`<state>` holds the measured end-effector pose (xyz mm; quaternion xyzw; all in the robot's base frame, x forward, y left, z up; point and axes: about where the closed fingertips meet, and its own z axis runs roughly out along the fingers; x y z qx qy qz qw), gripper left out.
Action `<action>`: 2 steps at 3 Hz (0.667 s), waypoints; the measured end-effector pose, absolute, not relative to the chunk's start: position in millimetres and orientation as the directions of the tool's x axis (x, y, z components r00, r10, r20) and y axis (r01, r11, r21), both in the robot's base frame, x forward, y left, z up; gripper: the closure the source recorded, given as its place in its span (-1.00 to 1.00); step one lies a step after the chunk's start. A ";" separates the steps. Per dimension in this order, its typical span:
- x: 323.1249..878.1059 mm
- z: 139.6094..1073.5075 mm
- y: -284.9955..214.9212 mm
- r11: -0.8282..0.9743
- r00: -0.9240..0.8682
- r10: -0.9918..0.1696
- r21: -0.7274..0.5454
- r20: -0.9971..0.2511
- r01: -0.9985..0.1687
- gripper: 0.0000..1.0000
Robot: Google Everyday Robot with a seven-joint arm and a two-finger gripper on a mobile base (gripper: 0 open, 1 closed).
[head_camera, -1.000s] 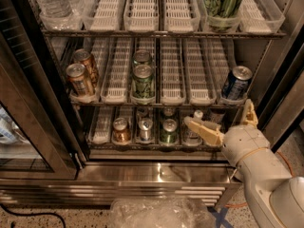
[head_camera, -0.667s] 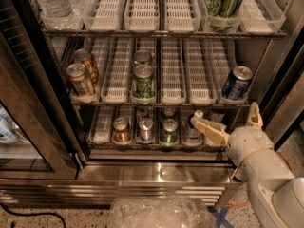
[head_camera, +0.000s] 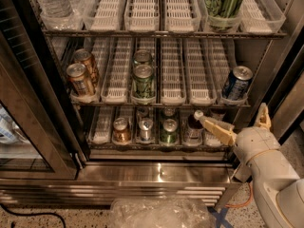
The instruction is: Pick pepsi can from middle shelf of fridge
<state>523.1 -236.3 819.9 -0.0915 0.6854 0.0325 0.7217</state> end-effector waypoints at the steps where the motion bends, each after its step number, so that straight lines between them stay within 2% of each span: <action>1: 526.1 830.4 -241.7 0.985 0.092 -0.074 -0.087 -0.993 -0.150 -1.00; 2: 526.1 830.5 -241.7 0.985 0.092 -0.074 -0.087 -0.993 -0.150 -1.00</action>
Offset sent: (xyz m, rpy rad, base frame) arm 0.0026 -0.0051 0.0092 0.0051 -0.0305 -0.0180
